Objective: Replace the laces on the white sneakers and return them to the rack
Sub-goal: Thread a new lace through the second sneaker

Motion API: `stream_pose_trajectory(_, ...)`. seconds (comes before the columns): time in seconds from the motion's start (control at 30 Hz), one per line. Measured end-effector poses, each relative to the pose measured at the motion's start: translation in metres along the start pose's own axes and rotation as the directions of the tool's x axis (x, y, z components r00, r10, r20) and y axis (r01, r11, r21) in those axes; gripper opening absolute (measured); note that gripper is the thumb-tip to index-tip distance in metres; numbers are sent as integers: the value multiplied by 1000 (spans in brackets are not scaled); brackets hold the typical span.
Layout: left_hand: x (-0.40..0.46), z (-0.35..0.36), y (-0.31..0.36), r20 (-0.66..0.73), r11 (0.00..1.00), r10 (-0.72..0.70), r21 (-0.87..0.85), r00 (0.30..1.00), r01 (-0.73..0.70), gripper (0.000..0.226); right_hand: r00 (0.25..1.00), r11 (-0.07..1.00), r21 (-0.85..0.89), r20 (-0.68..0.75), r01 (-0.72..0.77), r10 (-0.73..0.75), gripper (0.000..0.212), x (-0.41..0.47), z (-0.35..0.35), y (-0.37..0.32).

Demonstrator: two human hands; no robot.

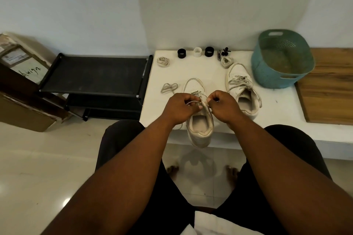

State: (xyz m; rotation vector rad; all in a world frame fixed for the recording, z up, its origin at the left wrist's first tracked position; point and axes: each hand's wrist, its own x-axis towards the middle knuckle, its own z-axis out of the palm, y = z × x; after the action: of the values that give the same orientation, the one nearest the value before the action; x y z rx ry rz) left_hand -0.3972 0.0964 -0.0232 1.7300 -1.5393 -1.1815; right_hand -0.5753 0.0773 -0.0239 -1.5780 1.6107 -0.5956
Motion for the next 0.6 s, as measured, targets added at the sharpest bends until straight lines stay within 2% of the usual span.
stream_pose_trajectory(0.17, 1, 4, -3, -16, 999, 25, 25, 1000, -24, 24, 1000, 999, 36, 15, -8, 7, 12, -2, 0, 1)
stream_pose_trajectory(0.4, 0, 7, -3, -6, 999, 7, 47, 1000, -6, 30, 999, 999, -25, -30, 25, -25, 7, -2, 0, -1)
stream_pose_trajectory(0.47, -3, 3, 0, -19, 994, 34, 108, 999, -32, 37, 995, 1000, 8, -96, -10, 11, 12, -2, 3, -3)
stream_pose_trajectory(0.5, -4, 0, 2, -37, 987, 51, 155, 998, -45, 46, 987, 990, 135, -145, -49, 68, 13, -2, 2, -6)
stream_pose_trajectory(0.53, -5, -3, 3, -54, 979, 59, 200, 997, -48, 60, 974, 930, 358, -169, -81, 150, 14, -2, -1, -10)
stream_pose_trajectory(0.6, -4, -7, 3, -59, 963, 26, 269, 998, -9, 93, 960, 612, 784, -80, -106, 268, 19, -3, -11, -19)
